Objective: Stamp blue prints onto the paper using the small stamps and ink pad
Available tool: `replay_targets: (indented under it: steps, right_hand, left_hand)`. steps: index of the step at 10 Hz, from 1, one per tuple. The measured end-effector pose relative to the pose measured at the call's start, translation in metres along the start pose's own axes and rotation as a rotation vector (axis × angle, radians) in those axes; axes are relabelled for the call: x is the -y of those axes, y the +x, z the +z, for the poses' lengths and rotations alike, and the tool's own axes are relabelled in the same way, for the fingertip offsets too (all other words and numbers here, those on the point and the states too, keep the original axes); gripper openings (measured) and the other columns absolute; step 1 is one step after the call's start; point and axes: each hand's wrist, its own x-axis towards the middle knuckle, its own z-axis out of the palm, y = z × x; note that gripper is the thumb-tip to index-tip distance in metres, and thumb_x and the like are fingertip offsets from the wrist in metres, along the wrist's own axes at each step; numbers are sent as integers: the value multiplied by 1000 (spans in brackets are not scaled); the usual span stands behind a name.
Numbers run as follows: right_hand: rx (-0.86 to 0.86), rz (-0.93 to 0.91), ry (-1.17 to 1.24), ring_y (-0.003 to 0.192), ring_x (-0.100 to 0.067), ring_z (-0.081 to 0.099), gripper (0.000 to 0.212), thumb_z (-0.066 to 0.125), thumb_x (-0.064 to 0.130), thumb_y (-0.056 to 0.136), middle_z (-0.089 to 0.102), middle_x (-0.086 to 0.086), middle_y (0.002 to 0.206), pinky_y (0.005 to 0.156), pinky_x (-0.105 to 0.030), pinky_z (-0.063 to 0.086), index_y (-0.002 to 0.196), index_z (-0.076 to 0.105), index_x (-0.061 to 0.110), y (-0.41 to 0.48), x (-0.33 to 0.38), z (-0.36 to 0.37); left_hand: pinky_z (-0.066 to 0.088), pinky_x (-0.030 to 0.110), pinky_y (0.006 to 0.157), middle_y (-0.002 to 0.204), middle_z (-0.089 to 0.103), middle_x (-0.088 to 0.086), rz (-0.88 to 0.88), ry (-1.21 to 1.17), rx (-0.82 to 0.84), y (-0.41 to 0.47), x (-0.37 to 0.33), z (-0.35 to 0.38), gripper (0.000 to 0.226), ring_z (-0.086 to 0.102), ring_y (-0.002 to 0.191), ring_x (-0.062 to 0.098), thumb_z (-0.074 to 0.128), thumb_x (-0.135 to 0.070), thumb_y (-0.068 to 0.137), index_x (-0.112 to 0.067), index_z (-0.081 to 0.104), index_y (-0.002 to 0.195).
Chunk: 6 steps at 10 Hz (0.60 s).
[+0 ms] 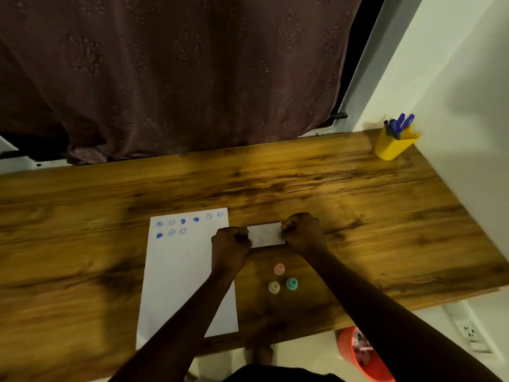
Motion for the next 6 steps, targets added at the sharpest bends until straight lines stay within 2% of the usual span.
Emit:
replay_targets:
  steps: [1, 3, 4, 5, 6]
  right_hand:
    - [-4, -15, -21, 91, -15, 69, 10, 78, 8, 78, 75, -3, 96, 75, -20, 49, 88, 76, 8, 1, 1, 2]
    - [20, -49, -148, 97, -25, 68, 18, 77, 16, 77, 72, -7, 100, 78, -33, 57, 92, 69, 8, 3, 6, -3]
    - [35, -97, -291, 104, -29, 66, 31, 71, 29, 81, 69, -8, 110, 79, -36, 56, 106, 65, 12, 0, 19, -7]
    - [-78, -143, -323, 106, -28, 66, 38, 65, 40, 86, 69, -8, 116, 86, -38, 57, 116, 64, 16, -3, 48, -6]
    - [-117, -214, -236, 106, -29, 68, 39, 64, 43, 89, 71, -9, 116, 89, -40, 56, 115, 66, 14, -2, 84, -7]
  left_hand:
    - [57, 44, 102, 116, 78, 14, 36, 26, 7, 1, -2, -1, 21, 73, 109, 30, 76, -6, 89, -6, 79, 109]
    - [59, 34, 94, 111, 79, 11, 87, 83, 30, 0, -5, -6, 18, 74, 105, 27, 75, -7, 89, -8, 80, 106]
    - [51, 15, 74, 103, 79, 7, 138, 98, -13, 3, -7, -18, 15, 75, 97, 24, 71, -8, 89, -12, 79, 102]
    - [51, 15, 79, 115, 78, 4, 193, 40, -107, 15, -12, -43, 26, 74, 97, 17, 74, -19, 91, -12, 75, 116]
    - [51, 23, 89, 114, 77, 11, 319, 27, -237, 25, -27, -79, 25, 73, 101, 26, 71, -24, 95, -10, 72, 116]
